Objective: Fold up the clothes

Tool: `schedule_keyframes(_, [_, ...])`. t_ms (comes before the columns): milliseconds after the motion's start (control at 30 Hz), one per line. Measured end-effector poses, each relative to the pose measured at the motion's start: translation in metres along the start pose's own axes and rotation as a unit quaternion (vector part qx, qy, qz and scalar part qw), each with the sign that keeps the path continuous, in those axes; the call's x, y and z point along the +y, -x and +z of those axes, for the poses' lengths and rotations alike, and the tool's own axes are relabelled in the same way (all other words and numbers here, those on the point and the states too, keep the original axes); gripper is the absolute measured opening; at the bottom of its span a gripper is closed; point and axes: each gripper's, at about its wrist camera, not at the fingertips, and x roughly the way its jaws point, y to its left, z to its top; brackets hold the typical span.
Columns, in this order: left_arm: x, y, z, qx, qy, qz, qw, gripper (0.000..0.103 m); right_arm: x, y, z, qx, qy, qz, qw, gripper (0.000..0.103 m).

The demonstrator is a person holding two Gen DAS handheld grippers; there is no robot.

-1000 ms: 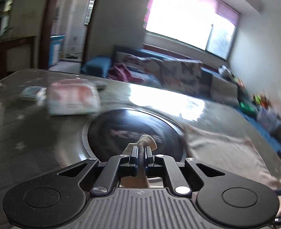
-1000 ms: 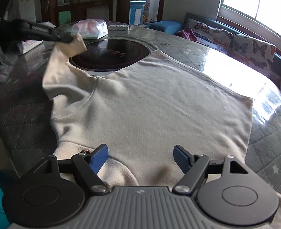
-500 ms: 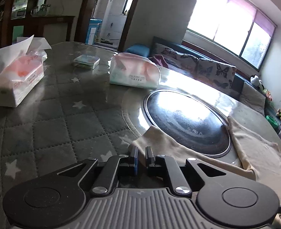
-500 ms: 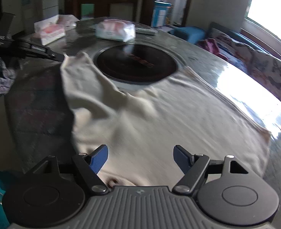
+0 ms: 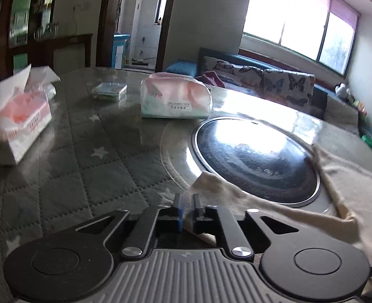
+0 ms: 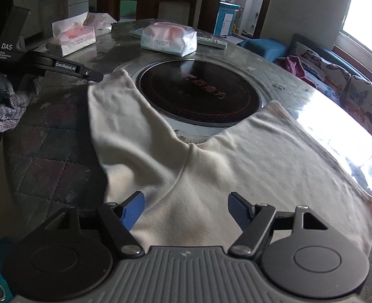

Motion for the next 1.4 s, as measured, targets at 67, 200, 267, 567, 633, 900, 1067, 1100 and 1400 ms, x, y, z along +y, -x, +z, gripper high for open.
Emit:
schedule_keyframes(67, [0.0, -0.003, 0.002, -0.002, -0.008, 0.005, 1.0, 0.003, 0.005, -0.002, 0.0, 0.0, 0.007, 0.004, 1.0, 0.074])
schedule_keyframes(200, [0.0, -0.012, 0.008, -0.002, -0.021, 0.026, 0.9994, 0.002, 0.015, -0.001, 0.0, -0.001, 0.024, 0.015, 1.0, 0.074])
schedule_keyframes(267, [0.001, -0.017, 0.01, 0.002, -0.023, 0.037, 0.9991, 0.002, 0.02, 0.001, 0.001, -0.005, 0.037, 0.018, 0.999, 0.074])
schedule_keyframes(567, [-0.003, 0.008, 0.008, -0.003, -0.003, 0.023, 0.9997, 0.008, 0.019, 0.009, 0.013, -0.024, 0.027, 0.048, 0.998, 0.064])
schedule_keyframes(633, [-0.001, 0.007, 0.006, 0.003, 0.007, 0.038, 0.9992, 0.015, 0.025, 0.008, 0.011, -0.021, 0.039, 0.061, 0.997, 0.061])
schedule_keyframes(900, [0.001, -0.001, 0.003, 0.012, 0.018, 0.033, 0.9992, 0.006, 0.039, 0.002, 0.009, -0.01, 0.053, 0.081, 0.995, 0.032])
schedule_keyframes(1067, [-0.003, 0.008, 0.014, -0.021, 0.009, 0.033, 0.9992, 0.004, 0.036, -0.001, 0.009, -0.012, 0.038, 0.085, 0.996, 0.005])
schedule_keyframes(1100, [-0.005, 0.012, 0.017, -0.033, 0.003, 0.031, 0.999, 0.004, 0.037, 0.0, 0.009, -0.014, 0.038, 0.09, 0.995, 0.005])
schedule_keyframes(1400, [-0.005, -0.002, 0.013, -0.013, -0.008, 0.043, 0.999, 0.004, 0.045, 0.007, 0.011, -0.027, 0.053, 0.123, 0.991, 0.013])
